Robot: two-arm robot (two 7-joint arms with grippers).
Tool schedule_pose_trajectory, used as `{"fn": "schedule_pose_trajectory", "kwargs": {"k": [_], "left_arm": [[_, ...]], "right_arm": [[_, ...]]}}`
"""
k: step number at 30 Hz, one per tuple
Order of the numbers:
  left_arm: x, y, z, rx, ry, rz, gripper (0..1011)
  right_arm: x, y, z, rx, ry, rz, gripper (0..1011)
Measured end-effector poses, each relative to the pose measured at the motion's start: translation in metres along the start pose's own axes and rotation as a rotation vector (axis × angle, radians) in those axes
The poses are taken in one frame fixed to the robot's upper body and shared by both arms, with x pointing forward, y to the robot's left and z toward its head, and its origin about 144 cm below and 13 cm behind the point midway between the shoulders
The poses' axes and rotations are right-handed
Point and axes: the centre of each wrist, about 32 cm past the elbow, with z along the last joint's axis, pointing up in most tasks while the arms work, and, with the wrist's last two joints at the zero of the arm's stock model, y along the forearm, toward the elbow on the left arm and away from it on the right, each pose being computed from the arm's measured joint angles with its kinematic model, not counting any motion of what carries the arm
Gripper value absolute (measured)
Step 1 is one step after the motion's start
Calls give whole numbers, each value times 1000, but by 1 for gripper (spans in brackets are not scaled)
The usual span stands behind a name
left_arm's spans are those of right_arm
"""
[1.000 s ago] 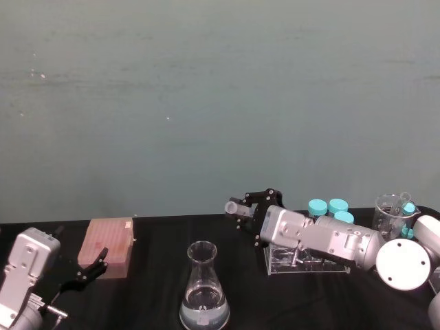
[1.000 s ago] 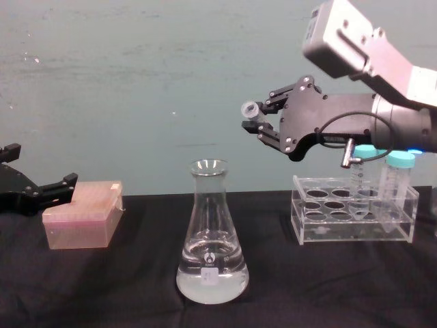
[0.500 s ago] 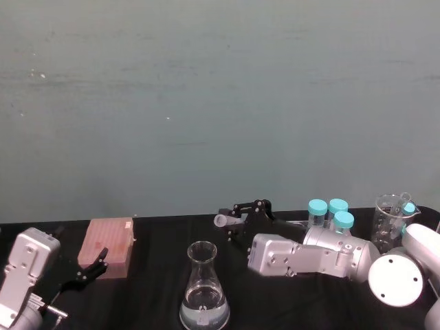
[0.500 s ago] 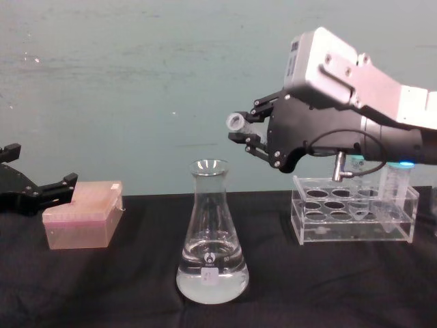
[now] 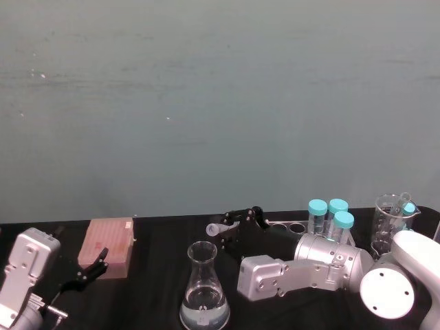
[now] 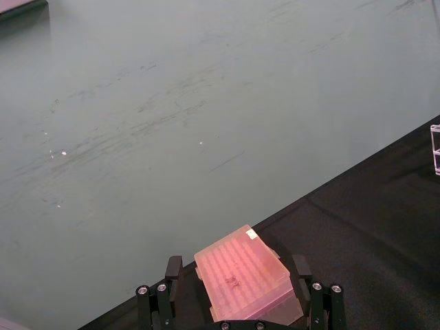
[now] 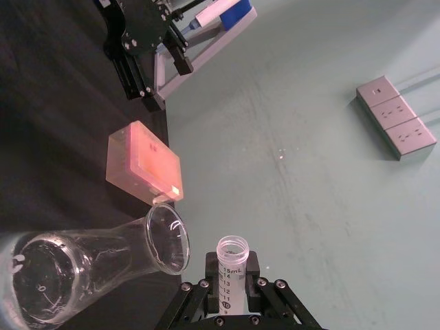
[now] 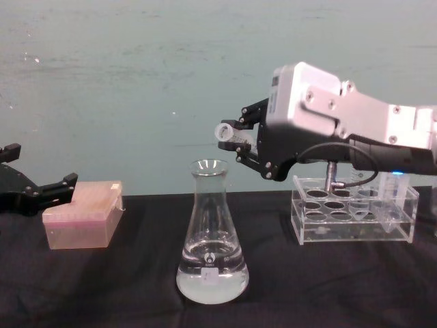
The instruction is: Pour the liquid from the test tube into the beaker using one hand.
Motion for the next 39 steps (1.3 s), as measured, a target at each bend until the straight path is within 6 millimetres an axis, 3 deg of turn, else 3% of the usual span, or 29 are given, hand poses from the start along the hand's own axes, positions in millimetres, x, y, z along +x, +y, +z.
{"fn": "schedule_pose_trajectory", "kwargs": {"k": [39], "left_arm": [[0, 0, 0, 0, 0, 0, 1000]], "right_arm": [[-13, 9, 1, -50, -160, -3, 213]]}}
